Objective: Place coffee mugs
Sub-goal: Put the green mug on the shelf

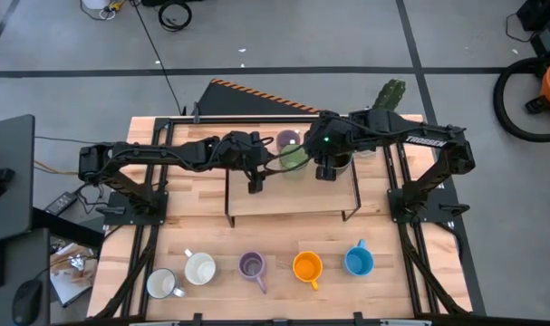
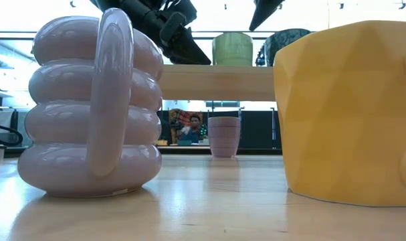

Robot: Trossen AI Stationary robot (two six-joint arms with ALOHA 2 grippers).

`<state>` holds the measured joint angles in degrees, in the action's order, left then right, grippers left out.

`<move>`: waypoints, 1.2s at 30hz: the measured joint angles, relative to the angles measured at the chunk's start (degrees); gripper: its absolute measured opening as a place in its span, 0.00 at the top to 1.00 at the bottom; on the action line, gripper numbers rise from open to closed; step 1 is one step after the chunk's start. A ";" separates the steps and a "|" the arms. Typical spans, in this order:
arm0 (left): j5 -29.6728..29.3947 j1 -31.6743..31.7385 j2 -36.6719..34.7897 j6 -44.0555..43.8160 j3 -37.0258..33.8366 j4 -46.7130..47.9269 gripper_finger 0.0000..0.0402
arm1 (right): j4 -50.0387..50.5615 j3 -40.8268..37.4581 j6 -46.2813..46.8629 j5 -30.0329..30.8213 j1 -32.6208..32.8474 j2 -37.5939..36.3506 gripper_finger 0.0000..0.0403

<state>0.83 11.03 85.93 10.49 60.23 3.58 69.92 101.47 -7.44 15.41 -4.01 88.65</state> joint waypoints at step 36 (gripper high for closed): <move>1.69 -0.59 -1.97 -5.09 -0.10 2.36 0.22 | -4.68 -0.74 -2.18 4.03 2.41 0.26 0.65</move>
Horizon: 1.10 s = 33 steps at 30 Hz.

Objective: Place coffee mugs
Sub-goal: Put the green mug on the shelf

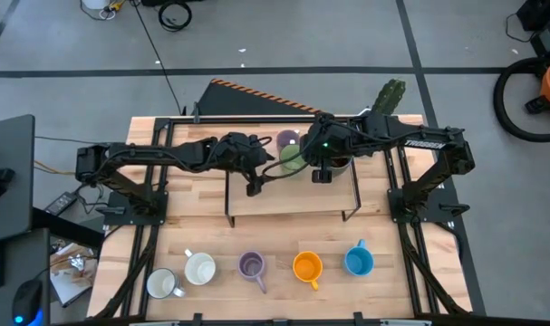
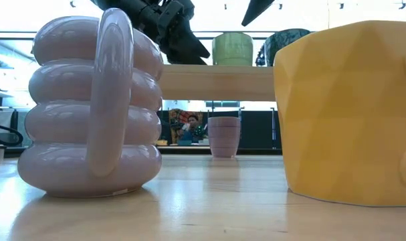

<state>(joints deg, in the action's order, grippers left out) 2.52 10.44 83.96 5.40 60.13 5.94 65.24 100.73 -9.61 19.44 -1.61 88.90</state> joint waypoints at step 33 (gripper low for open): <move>-1.93 0.55 1.21 -5.01 -13.47 -30.04 0.22 | -3.07 -0.02 -0.83 -4.28 -0.02 -0.07 0.65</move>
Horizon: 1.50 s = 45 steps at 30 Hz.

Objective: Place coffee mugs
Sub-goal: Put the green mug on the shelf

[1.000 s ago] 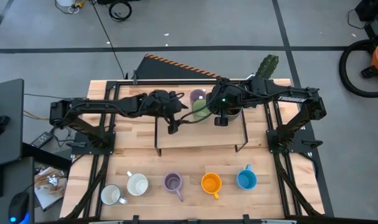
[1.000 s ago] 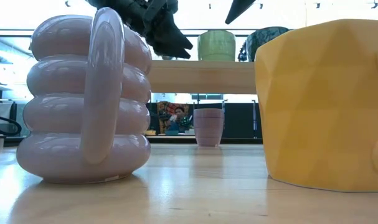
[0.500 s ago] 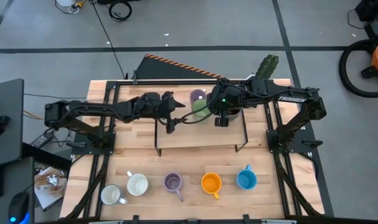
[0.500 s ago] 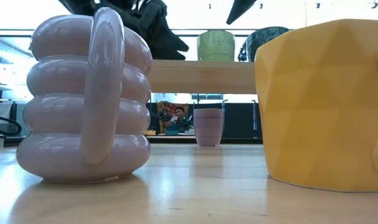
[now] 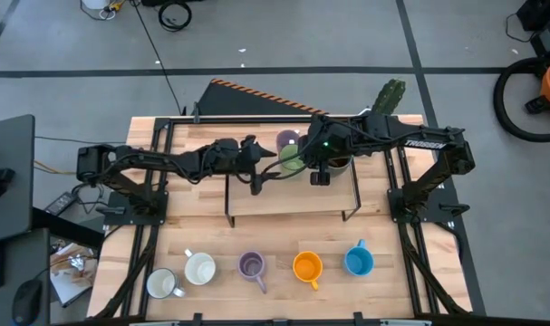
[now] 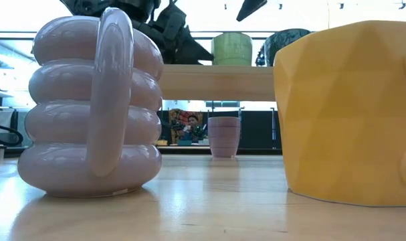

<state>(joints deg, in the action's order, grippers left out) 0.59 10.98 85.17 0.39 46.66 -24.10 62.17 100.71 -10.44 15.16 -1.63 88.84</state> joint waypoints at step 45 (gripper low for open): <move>4.59 1.52 4.94 2.27 -0.05 -9.11 0.22 | 1.68 0.00 0.88 -3.35 -3.87 0.00 0.65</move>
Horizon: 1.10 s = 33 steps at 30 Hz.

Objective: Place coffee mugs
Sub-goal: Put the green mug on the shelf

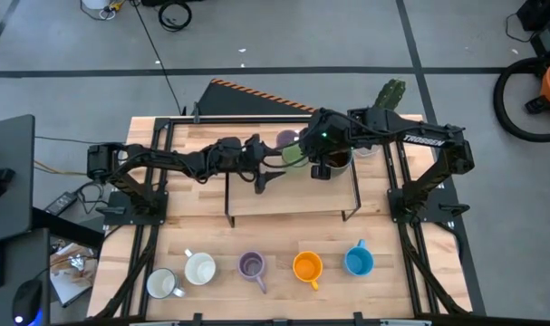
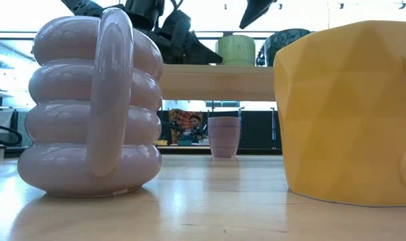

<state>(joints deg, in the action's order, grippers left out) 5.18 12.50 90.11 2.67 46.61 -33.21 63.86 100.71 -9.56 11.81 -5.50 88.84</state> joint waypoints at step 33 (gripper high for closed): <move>-6.09 -1.65 7.13 1.49 5.27 -4.71 0.22 | 0.46 0.00 -0.03 -0.06 0.11 0.00 0.65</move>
<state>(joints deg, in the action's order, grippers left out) -0.91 10.85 97.23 4.15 51.88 -37.92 64.32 100.71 -9.58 11.75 -5.39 88.84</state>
